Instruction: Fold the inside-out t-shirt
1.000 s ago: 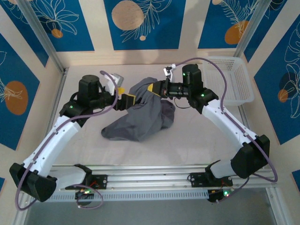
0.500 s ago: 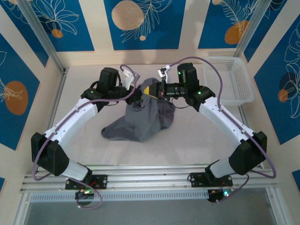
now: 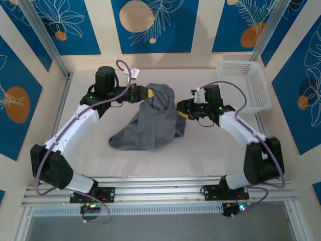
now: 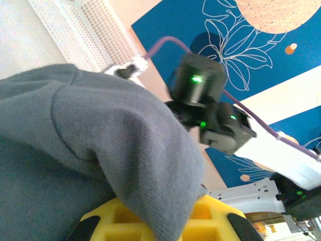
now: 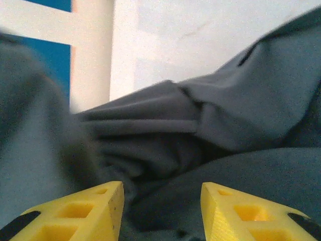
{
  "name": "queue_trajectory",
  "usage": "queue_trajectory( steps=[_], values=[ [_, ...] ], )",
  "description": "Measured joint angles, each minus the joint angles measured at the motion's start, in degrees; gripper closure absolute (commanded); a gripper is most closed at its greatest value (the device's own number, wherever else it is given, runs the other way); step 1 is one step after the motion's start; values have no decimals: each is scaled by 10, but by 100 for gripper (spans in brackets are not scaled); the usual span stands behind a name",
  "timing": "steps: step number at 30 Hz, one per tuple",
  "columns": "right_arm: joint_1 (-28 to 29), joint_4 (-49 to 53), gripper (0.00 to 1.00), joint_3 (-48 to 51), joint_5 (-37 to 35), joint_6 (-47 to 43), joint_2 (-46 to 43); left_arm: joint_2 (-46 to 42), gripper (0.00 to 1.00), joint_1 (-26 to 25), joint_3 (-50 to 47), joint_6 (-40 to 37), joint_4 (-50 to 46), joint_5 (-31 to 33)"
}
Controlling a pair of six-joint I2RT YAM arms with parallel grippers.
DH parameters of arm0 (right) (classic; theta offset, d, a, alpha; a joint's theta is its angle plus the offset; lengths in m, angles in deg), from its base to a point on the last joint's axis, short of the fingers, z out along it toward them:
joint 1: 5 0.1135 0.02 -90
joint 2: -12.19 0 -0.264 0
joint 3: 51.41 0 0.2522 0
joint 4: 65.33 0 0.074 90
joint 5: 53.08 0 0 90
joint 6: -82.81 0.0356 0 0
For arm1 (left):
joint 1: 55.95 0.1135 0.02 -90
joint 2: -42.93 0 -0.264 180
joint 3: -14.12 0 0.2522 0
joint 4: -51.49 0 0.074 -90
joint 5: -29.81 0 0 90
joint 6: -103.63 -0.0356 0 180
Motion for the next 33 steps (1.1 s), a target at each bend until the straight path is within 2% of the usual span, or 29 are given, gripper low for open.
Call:
queue_trajectory(
  steps=[2,5,7,9,12,15,17,21,24,27,31,33],
  values=[
    [31,-6,61,9,-55,-34,-75,3,100,0,2,0,-15,0],
    [140,-38,63,7,-149,-117,-167,9,100,0,4,0,-29,1],
    [216,-57,63,-3,-199,-172,-189,13,100,0,5,0,-37,6],
    [252,-62,59,-26,-239,-218,-179,15,100,0,6,0,-41,9],
    [262,-50,48,-85,-291,-265,-115,15,100,0,8,2,-44,9],
    [262,-21,47,-139,-322,-292,-42,15,100,0,14,1,-54,11],
    [262,2,51,-167,-324,-302,-4,15,100,0,15,0,-57,20],
    [266,27,84,-192,-324,-308,25,15,100,7,15,-3,-82,40],
    [267,44,100,-191,-330,-296,24,15,100,11,15,-15,-101,52],
    [256,57,100,-187,-313,-268,11,13,100,15,15,-40,-128,71],
    [213,56,100,-181,-210,-208,-25,1,76,16,9,-105,-154,108],
    [184,39,100,-175,-135,-160,-43,-12,72,19,-12,-140,-150,156]
  ],
)
